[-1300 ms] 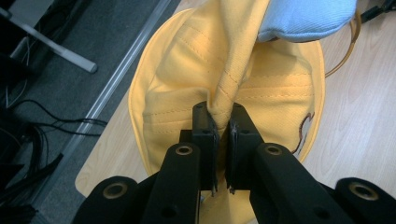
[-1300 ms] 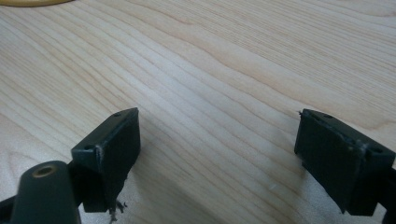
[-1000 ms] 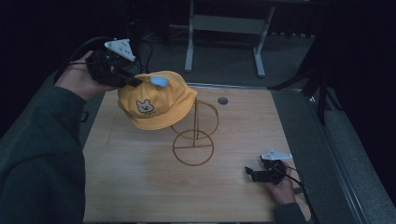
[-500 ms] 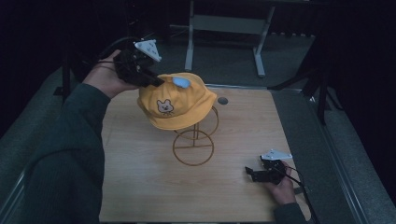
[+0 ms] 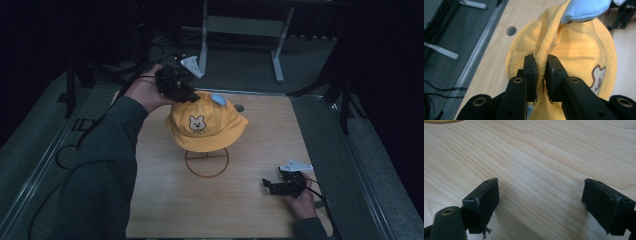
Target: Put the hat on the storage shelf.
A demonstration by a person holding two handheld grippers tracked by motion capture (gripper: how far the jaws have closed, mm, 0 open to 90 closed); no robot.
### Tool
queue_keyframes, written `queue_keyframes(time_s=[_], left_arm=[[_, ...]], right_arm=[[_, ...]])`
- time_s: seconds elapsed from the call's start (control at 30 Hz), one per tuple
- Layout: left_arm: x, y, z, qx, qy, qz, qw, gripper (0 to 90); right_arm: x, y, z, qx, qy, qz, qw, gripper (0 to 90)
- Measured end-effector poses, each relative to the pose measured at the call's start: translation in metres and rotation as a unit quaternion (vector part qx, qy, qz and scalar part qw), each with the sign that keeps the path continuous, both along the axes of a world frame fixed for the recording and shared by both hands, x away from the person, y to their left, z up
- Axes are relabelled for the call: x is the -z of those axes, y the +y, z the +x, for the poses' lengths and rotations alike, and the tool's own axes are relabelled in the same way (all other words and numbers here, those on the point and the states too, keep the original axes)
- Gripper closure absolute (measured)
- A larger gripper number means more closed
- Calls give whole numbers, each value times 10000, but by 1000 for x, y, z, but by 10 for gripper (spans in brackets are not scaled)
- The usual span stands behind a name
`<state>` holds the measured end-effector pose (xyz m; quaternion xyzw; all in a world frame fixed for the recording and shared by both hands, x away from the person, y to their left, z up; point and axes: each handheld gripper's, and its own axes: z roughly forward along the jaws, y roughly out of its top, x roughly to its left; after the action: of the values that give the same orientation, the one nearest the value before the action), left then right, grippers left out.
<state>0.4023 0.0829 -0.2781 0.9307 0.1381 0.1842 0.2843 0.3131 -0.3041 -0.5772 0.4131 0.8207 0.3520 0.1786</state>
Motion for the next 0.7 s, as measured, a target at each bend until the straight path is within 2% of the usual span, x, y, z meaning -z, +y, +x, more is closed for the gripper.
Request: queue_keyframes(time_s=[0.17,0.4,0.5,0.53,0.63,0.7], left_arm=[[10,-12,-1,155,-37,-99,9998,713],[25,-24,-3,301,43,-129,9995,726],[27,-23,-4,282,40,-171,9994,712],[27,-22,-3,260,98,-220,9994,686],[25,-16,-3,117,145,-294,9994,537],[21,-8,-2,-21,172,-513,9985,467]], right_arm=[[0,0,0,-6,-1,-3,10000,142],[0,0,0,-4,1,-3,10000,142],[0,0,0,-2,1,1,10000,142],[0,0,0,-1,3,2,10000,142],[0,0,0,-5,-2,-1,10000,142],[0,0,0,-6,-2,-1,10000,142]])
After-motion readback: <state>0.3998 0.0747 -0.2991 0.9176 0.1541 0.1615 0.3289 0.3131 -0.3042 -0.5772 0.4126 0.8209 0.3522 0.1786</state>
